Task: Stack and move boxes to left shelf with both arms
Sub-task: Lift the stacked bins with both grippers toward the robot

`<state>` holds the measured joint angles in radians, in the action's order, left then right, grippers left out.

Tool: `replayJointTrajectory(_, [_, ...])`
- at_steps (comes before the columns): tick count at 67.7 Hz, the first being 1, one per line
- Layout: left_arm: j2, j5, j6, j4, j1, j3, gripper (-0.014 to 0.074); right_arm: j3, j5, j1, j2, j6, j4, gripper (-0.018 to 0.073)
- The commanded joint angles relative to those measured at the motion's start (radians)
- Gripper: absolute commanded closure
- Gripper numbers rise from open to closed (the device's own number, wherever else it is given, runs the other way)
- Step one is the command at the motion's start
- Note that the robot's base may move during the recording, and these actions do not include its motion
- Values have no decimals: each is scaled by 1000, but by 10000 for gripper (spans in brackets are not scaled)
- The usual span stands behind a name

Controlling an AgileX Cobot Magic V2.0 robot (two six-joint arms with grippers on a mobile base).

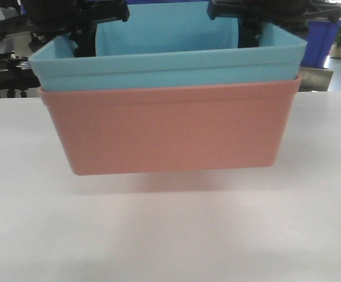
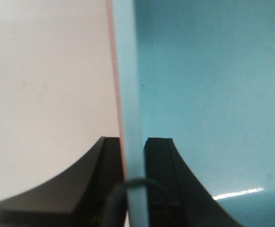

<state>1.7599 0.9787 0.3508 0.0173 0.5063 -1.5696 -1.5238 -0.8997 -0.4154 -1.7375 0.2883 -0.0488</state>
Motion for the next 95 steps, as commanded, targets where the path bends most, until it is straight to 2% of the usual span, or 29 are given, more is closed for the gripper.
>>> replayJointTrajectory(1, [-112, 2, 88, 107, 57, -35, 598, -30, 28, 10, 97, 15, -64, 515])
replayJointTrajectory(9, [-158, 11, 132, 168, 127, -17, 598, -30, 15, -12, 154, 15, -64, 515])
replayJointTrajectory(16, [-193, 1, 141, 187, 163, 14, 598, -29, 2, -38, 200, 15, -68, 515])
replayJointTrajectory(32, [-307, -70, 186, 183, 177, 134, 598, -11, -21, -92, 289, 17, -83, 515])
replayJointTrajectory(56, [-533, -96, 187, 151, 177, 275, 598, 225, 57, -139, 475, 60, -80, 523])
replayJointTrajectory(67, [-617, -96, 206, 152, 215, 320, 598, 267, 61, -174, 551, 94, -80, 523])
replayJointTrajectory(76, [-669, -118, 298, 222, 284, 367, 598, 271, 52, -203, 588, 95, -81, 523])
replayJointTrajectory(85, [-706, -125, 429, 360, 383, 441, 598, 271, 31, -232, 607, 95, -91, 523])
replayJointTrajectory(95, [-707, -125, 555, 474, 481, 504, 598, 305, 45, -256, 608, 107, -113, 523])
